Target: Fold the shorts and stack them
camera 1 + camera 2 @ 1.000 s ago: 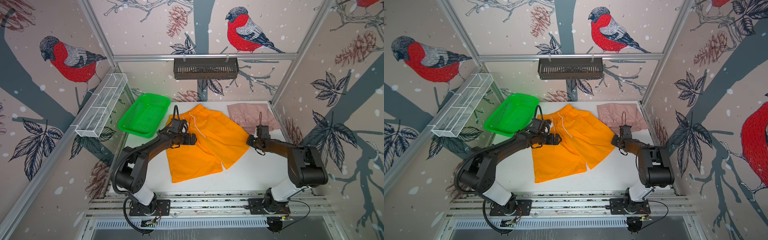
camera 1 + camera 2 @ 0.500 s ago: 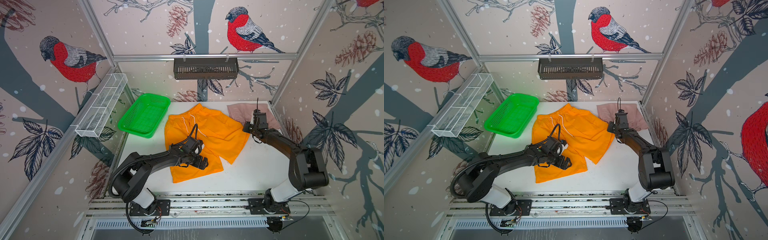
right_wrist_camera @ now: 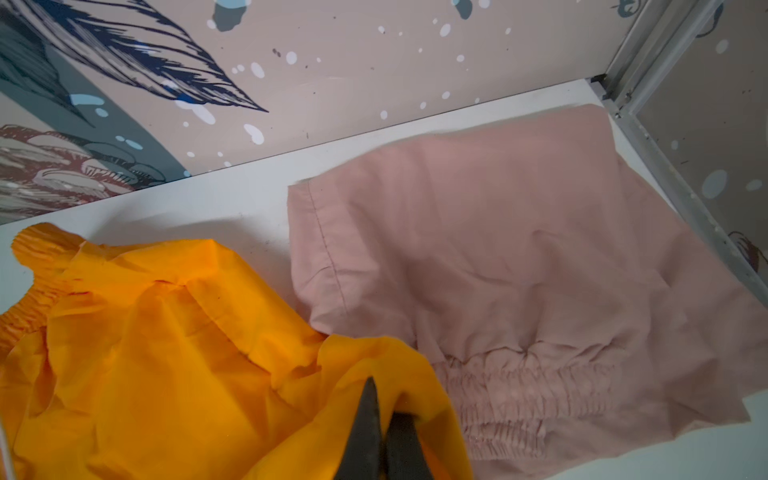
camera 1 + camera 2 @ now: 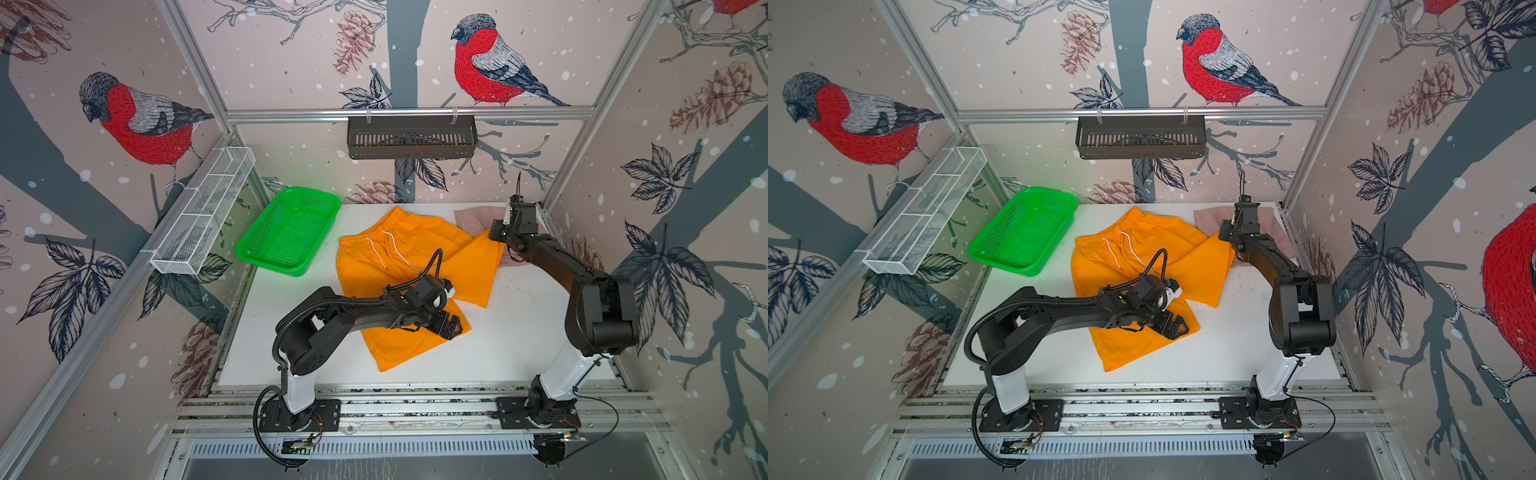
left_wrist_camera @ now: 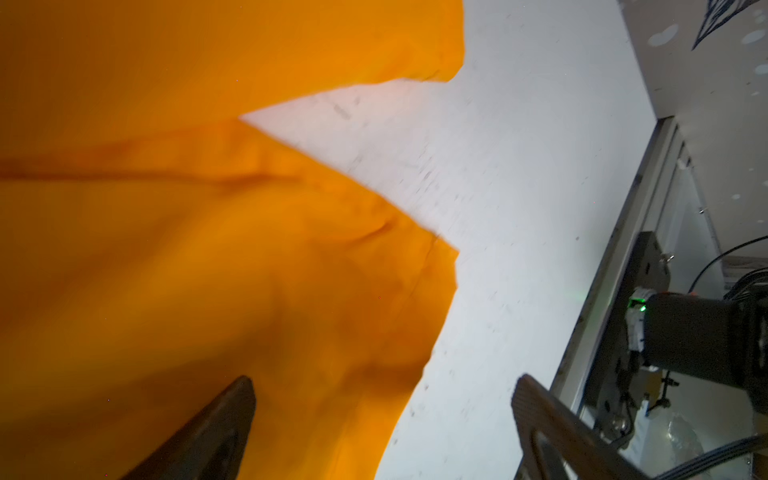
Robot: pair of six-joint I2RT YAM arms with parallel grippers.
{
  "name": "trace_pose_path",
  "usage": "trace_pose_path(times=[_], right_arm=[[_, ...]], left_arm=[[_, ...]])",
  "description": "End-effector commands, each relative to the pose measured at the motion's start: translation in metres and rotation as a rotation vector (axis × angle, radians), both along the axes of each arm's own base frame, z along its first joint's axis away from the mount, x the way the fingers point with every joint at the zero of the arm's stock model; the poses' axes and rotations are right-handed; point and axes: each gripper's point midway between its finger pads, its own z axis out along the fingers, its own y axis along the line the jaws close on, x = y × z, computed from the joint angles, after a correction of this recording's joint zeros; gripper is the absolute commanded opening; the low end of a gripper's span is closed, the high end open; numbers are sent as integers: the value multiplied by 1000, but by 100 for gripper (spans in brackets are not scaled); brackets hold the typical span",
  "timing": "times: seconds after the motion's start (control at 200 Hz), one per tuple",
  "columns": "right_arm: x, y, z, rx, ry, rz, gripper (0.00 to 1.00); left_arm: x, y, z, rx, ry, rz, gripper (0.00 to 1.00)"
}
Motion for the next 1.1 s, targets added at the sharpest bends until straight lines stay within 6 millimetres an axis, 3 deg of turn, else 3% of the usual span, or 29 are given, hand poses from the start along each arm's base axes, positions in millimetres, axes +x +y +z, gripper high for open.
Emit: trace_pose_path(times=[0.0,0.07,0.16,0.315,0.44,0.56,0.715,0.815,0.84,0.955,1.015,1.095], right_arm=[[17,-6,0,7,-10,22,10],[23,-9,-1,7,2,34,25],[20,-11,4,8,-3,32,52],[-12,-13,6,43,14,11,70],[-58,-6,5,150,11,10,77],[-106,3,3,211,29,11,82],[-147,3,-4,226,63,-1,85],[-175,37,-14,275,113,84,84],[-184,50,-21,283,135,108,84],[-226,107,-57,305,249,210,84],[-245,125,-76,299,306,230,83],[-265,134,-99,265,372,232,82]], left_arm=[[17,-26,23,-49,-47,18,97],[28,-22,28,13,-79,61,97],[39,-1,35,106,-134,119,97],[66,56,52,260,-197,213,97],[120,101,73,280,-291,304,98],[183,130,97,304,-453,367,97],[257,141,105,232,-550,345,98],[294,142,88,237,-586,307,97],[301,144,76,256,-581,300,97],[331,146,60,241,-575,283,97],[342,145,53,197,-563,274,98],[352,145,44,163,-557,259,98]])
